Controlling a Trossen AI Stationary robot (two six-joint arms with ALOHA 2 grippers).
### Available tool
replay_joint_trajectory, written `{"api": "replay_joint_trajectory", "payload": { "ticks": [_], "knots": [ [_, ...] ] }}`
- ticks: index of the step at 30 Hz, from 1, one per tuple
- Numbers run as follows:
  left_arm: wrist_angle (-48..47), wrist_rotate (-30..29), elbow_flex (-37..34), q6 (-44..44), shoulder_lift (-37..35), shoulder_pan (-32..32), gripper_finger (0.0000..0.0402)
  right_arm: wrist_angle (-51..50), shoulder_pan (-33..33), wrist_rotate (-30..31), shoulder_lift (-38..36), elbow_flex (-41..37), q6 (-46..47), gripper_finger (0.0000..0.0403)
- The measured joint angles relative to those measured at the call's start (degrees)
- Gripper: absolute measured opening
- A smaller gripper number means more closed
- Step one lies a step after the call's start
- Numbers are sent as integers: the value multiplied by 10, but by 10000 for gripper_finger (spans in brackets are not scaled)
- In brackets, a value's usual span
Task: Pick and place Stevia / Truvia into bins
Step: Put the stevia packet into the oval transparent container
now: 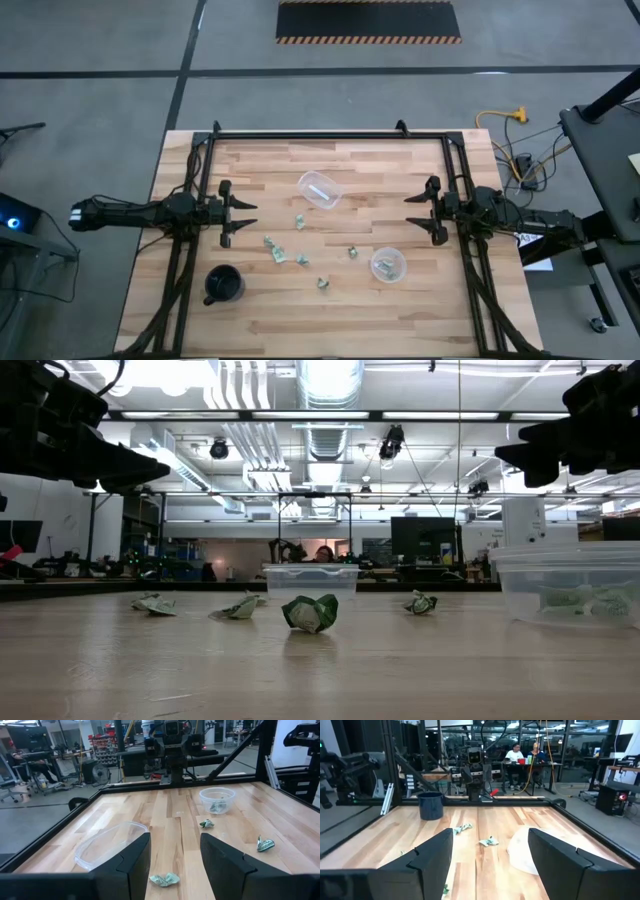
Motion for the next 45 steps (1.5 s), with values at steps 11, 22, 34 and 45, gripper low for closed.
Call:
{"api": "replay_joint_trajectory", "payload": {
  "ticks": [11, 22, 34, 45],
  "knots": [
    [0, 0, 0, 105, 1, 0, 155, 0, 0, 0, 35, 0, -19, 254],
    [3, 28, 0, 74, 2, 0, 155, 0, 0, -1, 37, 0, -23, 247],
    [149, 62, -1, 11, 57, 0, 155, 0, 0, -2, 44, 0, 12, 251],
    [234, 83, 23, -6, 195, 0, 155, 0, 0, -3, 44, 0, 12, 249]
  ]
}}
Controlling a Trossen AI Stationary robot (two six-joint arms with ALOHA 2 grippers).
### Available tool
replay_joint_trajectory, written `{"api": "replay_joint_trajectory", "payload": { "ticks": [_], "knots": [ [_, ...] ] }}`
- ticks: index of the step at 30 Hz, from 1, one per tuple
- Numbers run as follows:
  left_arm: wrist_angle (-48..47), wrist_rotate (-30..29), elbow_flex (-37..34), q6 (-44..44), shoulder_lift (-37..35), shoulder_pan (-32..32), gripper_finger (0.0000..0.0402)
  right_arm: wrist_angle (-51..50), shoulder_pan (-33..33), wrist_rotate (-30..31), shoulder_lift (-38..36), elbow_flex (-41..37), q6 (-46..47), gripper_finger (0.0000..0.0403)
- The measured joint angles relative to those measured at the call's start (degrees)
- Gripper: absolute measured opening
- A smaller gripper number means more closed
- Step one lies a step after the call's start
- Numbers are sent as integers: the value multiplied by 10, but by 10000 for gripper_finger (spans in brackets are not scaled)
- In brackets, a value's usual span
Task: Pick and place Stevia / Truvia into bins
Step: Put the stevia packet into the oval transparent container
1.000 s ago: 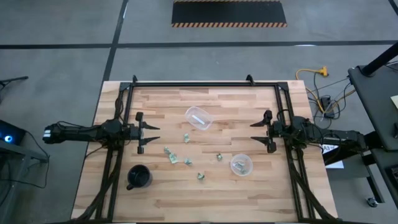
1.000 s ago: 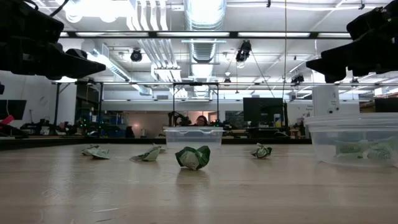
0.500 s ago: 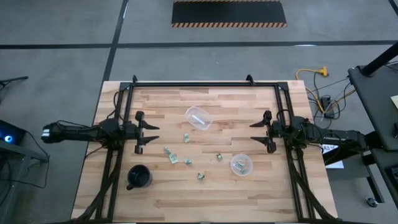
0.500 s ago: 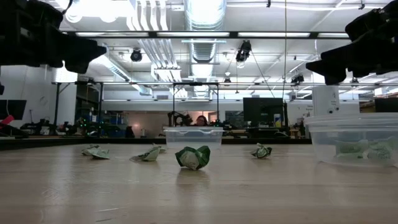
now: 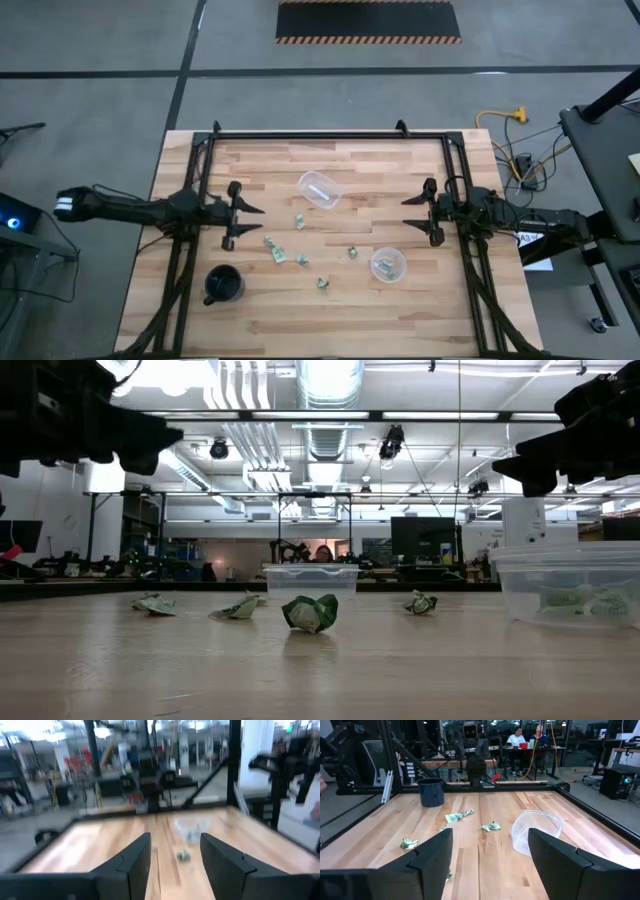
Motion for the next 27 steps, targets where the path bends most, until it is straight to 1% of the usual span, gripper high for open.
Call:
{"api": "replay_joint_trajectory", "payload": {
  "ticks": [5, 10, 17, 19, 22, 25, 27],
  "knots": [
    [-57, 0, 47, 0, 93, 0, 155, 0, 0, 0, 0, 0, 0, 251],
    [-149, -1, 117, -9, 179, 0, 155, 0, 0, 0, 0, 0, 0, 247],
    [-351, 0, 235, -12, 280, -2, 155, 0, 0, 0, 0, 0, -1, 251],
    [-413, 3, 266, -30, 306, -5, 155, 0, 0, 0, 0, 0, -2, 253],
    [-476, 5, 311, -66, 341, -12, 155, 0, 0, 0, 0, 0, -2, 254],
    [-514, 14, 348, -109, 375, -20, 155, 0, 0, 0, 0, 0, -2, 251],
    [-531, 33, 370, -127, 396, -31, 155, 0, 0, 0, 0, 0, -2, 249]
  ]
}}
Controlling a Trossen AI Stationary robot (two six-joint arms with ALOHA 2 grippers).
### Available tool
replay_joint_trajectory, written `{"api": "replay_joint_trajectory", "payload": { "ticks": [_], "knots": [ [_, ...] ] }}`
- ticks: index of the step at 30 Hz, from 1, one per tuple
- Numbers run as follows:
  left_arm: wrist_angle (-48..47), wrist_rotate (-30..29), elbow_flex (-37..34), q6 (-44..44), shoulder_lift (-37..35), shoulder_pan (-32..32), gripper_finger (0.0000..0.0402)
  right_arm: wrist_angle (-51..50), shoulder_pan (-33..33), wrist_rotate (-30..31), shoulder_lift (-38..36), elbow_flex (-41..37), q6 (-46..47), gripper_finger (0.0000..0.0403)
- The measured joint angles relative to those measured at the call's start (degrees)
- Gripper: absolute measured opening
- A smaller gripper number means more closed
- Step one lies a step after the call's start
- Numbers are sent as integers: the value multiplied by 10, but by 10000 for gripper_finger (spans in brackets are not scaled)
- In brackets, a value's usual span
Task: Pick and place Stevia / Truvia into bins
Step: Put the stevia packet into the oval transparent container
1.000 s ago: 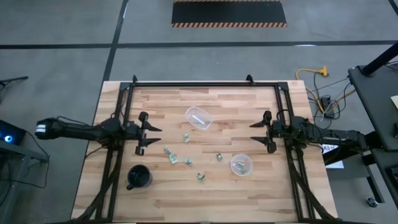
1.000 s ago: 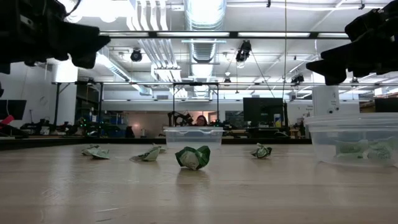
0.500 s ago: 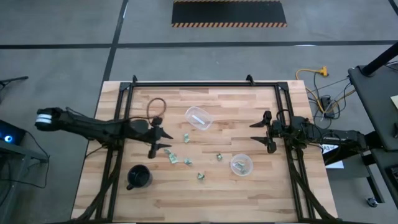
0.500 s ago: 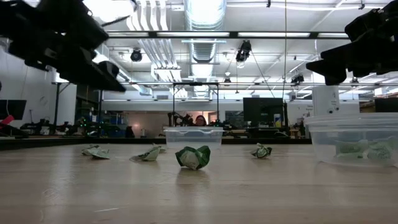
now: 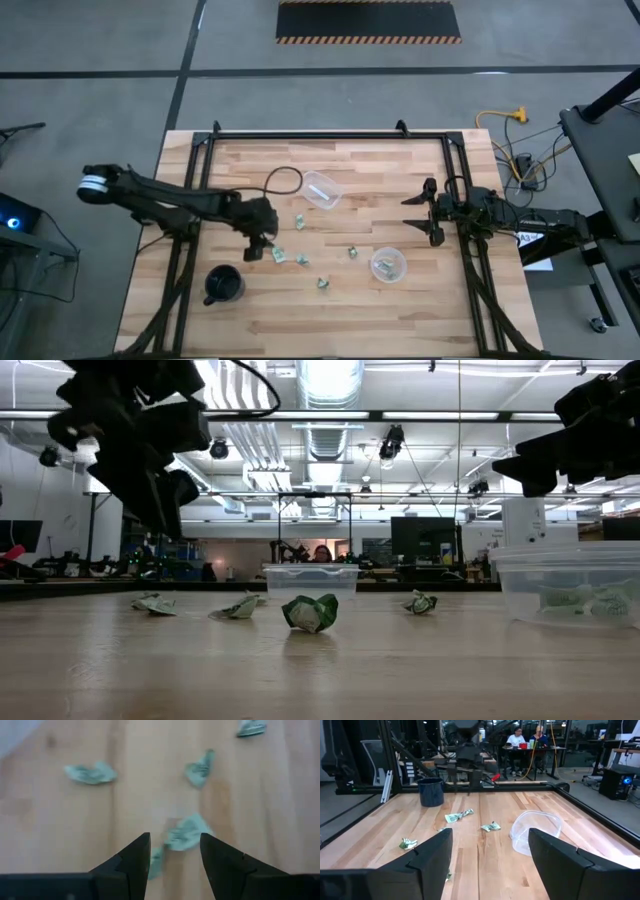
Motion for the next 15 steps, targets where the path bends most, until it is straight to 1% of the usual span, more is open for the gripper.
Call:
{"api": "replay_joint_trajectory", "payload": {
  "ticks": [3, 9, 15],
  "knots": [
    [-14, 17, 25, -28, 29, -20, 155, 0, 0, 0, 0, 0, 0, 247],
    [-23, 16, 64, -94, 85, -55, 155, 0, 0, 0, 0, 0, 0, 251],
    [-24, 0, 89, -142, 139, -67, 155, 0, 0, 0, 0, 0, 0, 253]
  ]
}}
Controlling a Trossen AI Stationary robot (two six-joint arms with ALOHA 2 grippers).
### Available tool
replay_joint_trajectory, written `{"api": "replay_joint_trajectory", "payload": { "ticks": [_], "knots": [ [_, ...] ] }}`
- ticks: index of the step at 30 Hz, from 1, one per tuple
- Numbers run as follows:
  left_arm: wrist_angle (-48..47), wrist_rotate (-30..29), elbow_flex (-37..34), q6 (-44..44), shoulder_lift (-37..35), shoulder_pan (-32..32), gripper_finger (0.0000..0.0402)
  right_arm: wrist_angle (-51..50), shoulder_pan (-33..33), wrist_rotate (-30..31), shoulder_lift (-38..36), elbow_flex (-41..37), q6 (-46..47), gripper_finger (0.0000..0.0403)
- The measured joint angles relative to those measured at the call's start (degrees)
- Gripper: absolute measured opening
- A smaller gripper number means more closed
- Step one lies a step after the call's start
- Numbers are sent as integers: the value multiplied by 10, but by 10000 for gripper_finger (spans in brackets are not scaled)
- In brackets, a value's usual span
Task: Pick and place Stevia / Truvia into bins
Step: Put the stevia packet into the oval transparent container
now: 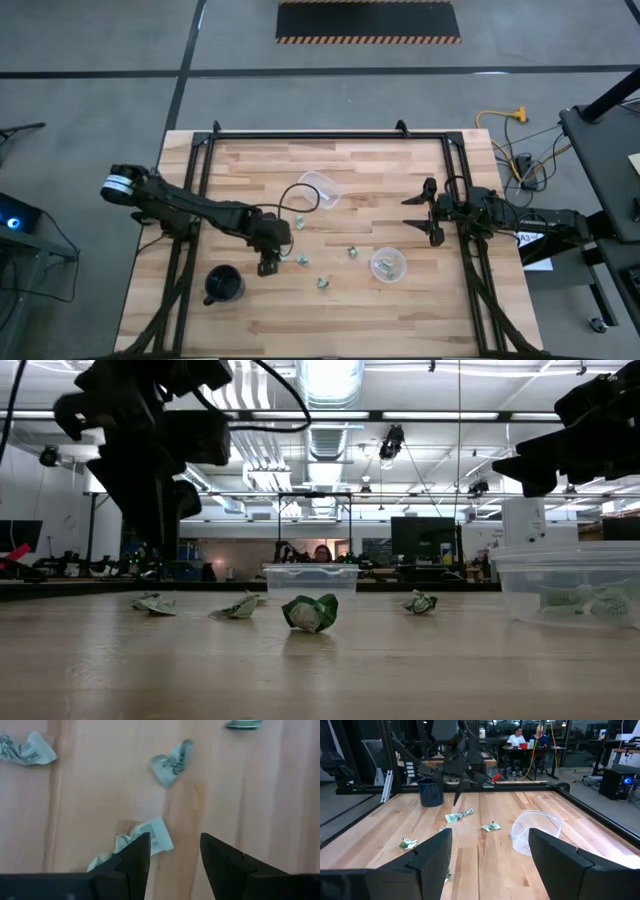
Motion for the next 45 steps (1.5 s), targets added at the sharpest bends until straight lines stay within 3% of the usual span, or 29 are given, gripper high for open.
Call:
{"api": "replay_joint_trajectory", "payload": {
  "ticks": [8, 24, 45],
  "knots": [
    [-80, -46, 33, -28, 57, 0, 155, 0, 0, 0, 0, 0, 0, 246],
    [-61, -55, 36, -31, 112, 0, 155, 0, 0, 0, 0, 0, 0, 249],
    [-100, -43, 85, 27, 70, -2, 155, 0, 0, 0, 0, 0, 0, 250]
  ]
}}
